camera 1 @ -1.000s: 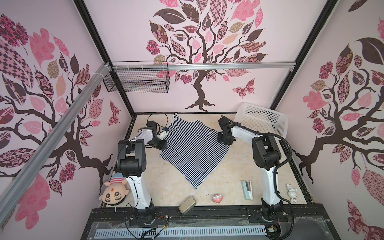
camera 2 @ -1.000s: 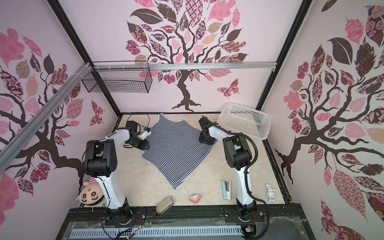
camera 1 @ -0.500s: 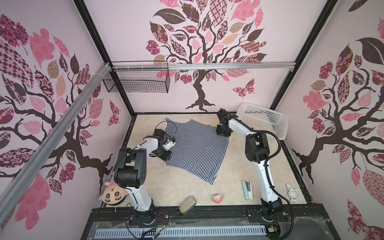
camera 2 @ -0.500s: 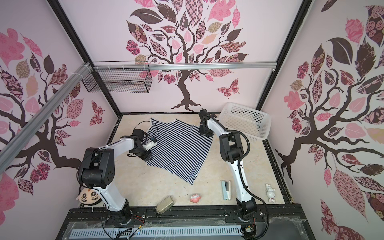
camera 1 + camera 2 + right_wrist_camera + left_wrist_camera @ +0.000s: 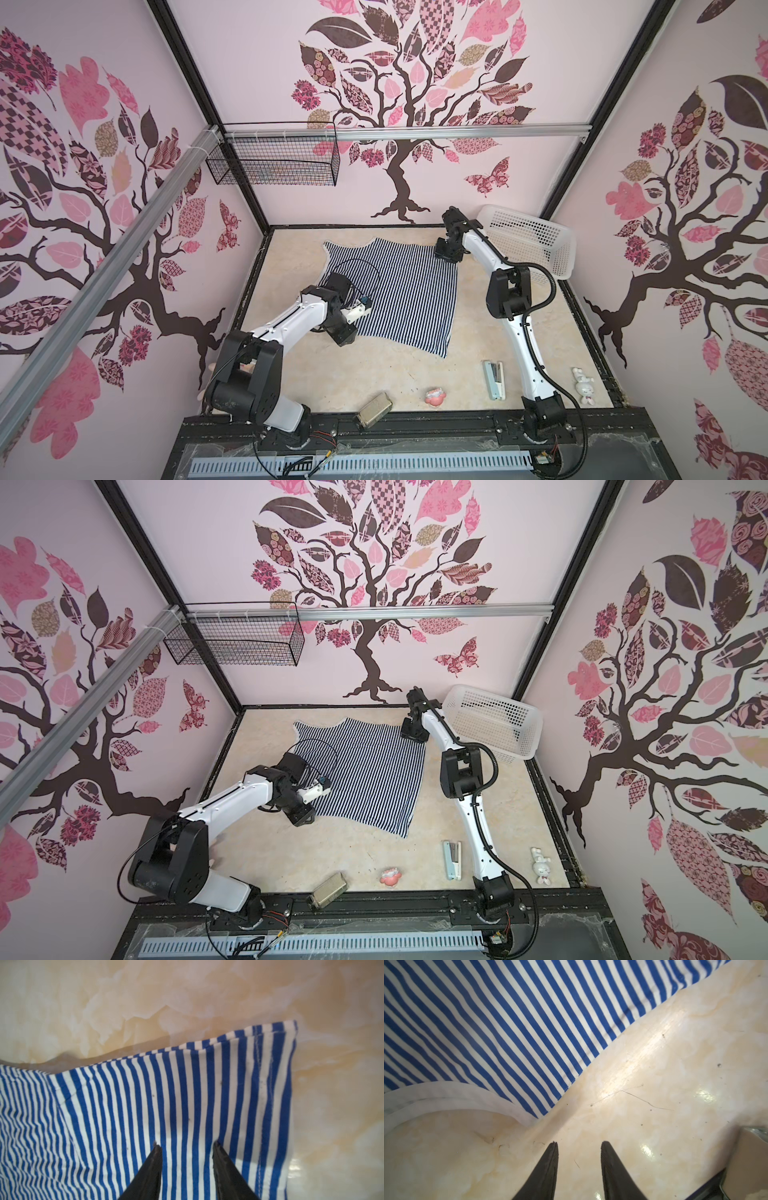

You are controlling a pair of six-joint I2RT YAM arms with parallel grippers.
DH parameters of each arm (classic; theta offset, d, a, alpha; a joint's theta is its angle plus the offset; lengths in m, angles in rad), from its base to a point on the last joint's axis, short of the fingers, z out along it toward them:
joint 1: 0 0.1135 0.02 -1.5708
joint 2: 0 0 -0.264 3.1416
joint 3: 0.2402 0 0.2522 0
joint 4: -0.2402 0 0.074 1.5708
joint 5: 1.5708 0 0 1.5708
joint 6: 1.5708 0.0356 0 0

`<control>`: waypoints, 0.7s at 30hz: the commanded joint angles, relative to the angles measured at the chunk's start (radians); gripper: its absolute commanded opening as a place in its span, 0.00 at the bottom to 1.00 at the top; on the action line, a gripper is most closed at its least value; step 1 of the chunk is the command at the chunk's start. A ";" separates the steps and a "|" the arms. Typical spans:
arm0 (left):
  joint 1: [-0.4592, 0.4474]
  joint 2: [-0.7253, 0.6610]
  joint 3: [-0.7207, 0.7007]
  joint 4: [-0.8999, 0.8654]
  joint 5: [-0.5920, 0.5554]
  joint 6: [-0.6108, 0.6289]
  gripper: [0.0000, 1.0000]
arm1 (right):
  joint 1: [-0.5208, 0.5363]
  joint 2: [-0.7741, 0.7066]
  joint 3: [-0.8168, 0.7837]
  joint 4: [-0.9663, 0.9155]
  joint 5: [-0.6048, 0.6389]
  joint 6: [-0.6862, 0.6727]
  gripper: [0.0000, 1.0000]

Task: Fold and stack tank tops
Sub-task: Rotate the tank top at the center of the table.

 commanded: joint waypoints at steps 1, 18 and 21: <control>0.007 -0.038 0.045 0.016 -0.028 -0.026 0.39 | 0.029 -0.141 -0.042 -0.036 -0.065 -0.016 0.43; 0.248 0.378 0.370 0.185 -0.043 -0.173 0.38 | 0.333 -0.955 -1.267 0.370 -0.044 0.168 0.44; 0.249 0.389 0.361 0.212 -0.040 -0.187 0.38 | 0.366 -0.976 -1.360 0.408 -0.056 0.191 0.44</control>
